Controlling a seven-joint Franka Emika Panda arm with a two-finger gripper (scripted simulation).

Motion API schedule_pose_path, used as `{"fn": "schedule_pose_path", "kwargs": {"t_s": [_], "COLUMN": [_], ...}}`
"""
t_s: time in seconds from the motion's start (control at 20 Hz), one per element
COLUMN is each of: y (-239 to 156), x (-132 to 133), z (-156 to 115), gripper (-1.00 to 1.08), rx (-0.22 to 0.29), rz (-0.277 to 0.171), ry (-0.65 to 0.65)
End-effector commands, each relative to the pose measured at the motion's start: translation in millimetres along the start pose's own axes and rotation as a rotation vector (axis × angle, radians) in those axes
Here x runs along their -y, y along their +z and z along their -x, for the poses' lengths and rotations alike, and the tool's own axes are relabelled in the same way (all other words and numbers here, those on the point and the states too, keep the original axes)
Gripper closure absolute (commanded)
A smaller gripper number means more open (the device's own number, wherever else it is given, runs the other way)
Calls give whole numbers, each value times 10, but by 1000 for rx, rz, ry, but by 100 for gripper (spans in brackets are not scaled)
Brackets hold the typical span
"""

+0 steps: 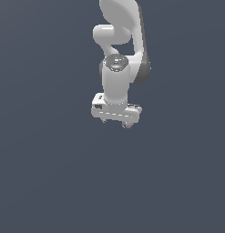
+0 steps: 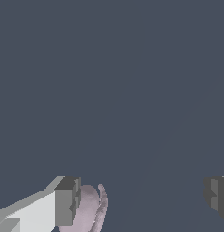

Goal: Pick up the object and move it to a goal position.

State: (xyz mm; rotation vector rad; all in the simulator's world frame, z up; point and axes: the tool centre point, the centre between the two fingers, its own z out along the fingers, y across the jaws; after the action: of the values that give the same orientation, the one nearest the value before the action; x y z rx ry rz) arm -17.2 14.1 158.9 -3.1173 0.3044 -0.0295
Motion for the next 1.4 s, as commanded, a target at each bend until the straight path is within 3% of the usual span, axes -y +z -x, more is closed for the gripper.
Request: {"fn": "schedule_pose_path", "kwargs": {"t_s": [0.0, 0.8, 1.35], "y": [66, 482, 621], "x": [77, 510, 631], "z": [89, 763, 1040], "gripper": [-92, -92, -92], "rx": [2, 12, 15], "rz": [1, 10, 15], "ry": [43, 347, 462]}}
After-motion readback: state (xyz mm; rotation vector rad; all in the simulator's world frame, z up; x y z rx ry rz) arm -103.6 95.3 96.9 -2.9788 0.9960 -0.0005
